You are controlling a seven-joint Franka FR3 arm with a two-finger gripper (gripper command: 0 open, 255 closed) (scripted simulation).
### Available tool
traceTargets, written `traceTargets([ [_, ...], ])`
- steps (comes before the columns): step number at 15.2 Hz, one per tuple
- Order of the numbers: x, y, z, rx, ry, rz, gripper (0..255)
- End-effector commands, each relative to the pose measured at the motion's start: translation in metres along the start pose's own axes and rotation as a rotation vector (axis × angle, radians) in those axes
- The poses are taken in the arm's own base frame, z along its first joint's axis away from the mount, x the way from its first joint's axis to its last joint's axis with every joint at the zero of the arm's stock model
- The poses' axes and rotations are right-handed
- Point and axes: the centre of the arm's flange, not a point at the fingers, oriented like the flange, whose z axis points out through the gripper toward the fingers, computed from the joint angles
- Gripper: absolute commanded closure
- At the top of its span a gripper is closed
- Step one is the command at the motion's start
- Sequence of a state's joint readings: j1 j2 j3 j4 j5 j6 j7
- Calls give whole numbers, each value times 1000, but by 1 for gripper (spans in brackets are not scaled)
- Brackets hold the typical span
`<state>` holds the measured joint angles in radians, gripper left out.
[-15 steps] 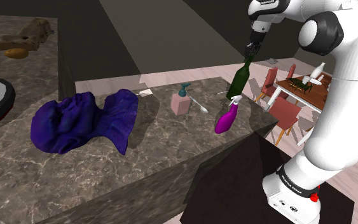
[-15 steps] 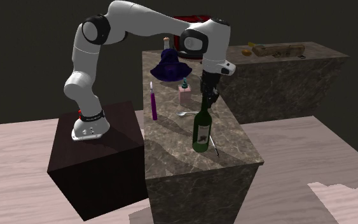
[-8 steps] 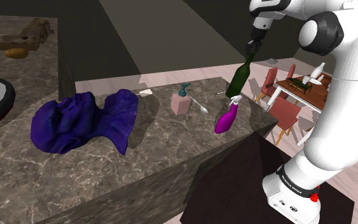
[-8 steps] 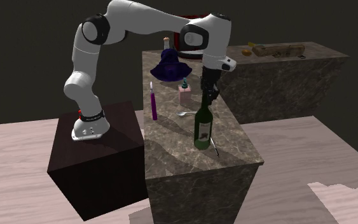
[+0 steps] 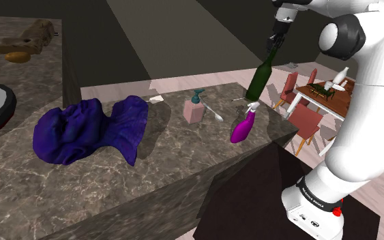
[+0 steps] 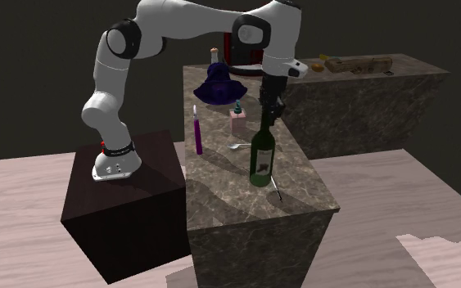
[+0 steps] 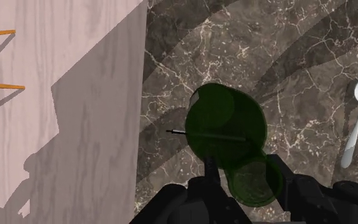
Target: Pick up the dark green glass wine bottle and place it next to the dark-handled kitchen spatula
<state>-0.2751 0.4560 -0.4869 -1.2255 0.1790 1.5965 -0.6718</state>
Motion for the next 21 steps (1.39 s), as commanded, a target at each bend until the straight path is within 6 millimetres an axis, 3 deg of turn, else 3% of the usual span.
traceTargets([
  [1,-2,-2,-12,0,0,0,255],
  [4,-2,-2,-26,0,0,0,255],
  [21,40,-222,-29,0,0,0,255],
])
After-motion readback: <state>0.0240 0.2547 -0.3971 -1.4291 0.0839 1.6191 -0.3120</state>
